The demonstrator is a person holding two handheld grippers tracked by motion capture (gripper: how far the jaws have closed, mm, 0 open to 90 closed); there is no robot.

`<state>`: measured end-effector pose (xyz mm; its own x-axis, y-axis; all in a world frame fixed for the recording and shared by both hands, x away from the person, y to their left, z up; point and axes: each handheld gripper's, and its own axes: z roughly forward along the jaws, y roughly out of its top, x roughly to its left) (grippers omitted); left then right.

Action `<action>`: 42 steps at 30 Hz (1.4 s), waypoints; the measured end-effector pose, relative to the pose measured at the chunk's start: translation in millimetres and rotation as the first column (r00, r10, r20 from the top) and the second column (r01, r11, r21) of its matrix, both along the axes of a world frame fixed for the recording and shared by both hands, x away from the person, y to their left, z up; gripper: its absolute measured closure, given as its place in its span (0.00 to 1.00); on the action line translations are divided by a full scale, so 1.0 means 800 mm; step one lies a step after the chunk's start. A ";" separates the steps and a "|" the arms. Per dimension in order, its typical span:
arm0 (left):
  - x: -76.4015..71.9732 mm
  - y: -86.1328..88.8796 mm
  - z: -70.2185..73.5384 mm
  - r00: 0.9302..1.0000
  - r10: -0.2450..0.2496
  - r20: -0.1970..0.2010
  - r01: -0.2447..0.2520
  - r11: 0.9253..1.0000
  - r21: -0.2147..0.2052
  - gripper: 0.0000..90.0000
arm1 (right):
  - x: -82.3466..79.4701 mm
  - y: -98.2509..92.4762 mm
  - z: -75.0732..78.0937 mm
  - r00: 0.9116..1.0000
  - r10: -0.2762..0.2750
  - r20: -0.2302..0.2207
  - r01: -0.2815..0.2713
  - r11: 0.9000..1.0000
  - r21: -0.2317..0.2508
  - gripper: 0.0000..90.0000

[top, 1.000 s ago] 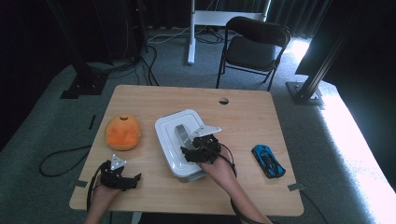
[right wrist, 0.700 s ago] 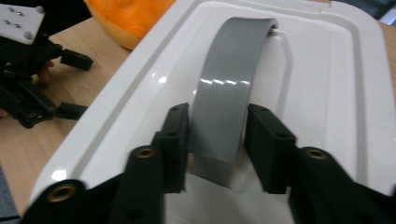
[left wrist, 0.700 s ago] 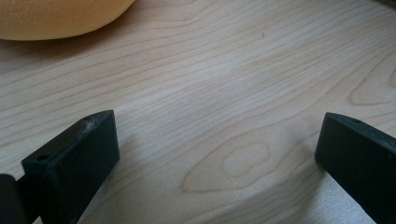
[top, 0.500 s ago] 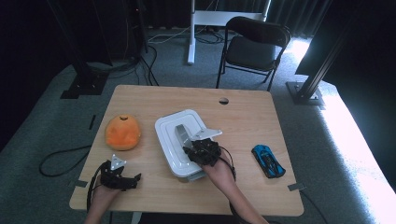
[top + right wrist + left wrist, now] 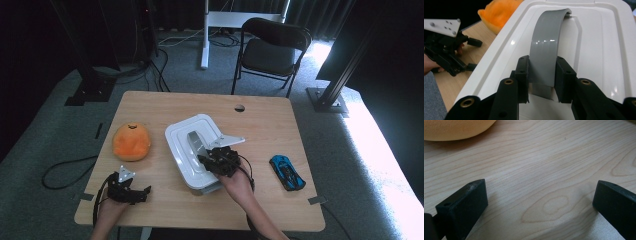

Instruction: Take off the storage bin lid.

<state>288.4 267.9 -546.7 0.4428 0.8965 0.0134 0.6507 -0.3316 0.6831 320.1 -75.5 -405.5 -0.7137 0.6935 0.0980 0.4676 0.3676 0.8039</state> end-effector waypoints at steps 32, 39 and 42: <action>0.000 0.000 0.000 1.000 0.000 0.002 0.000 1.000 0.004 0.00 | 0.057 -0.090 0.051 0.978 -0.196 0.064 0.194 0.980 0.041 0.75; 0.000 0.000 0.000 1.000 -0.002 0.000 0.002 1.000 0.004 0.00 | 0.074 -0.113 0.043 0.968 -0.245 0.055 0.244 0.969 0.030 0.75; 0.000 0.000 0.000 1.000 0.000 0.001 0.000 1.000 0.003 0.00 | 0.081 -0.124 0.040 0.960 -0.273 0.057 0.273 0.962 0.021 0.75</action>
<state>288.4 268.0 -546.7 0.4431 0.8963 0.0162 0.6498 -0.3336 0.6830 385.1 -174.8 -373.3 -0.5022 0.8618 0.0715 0.5004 0.2222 0.8368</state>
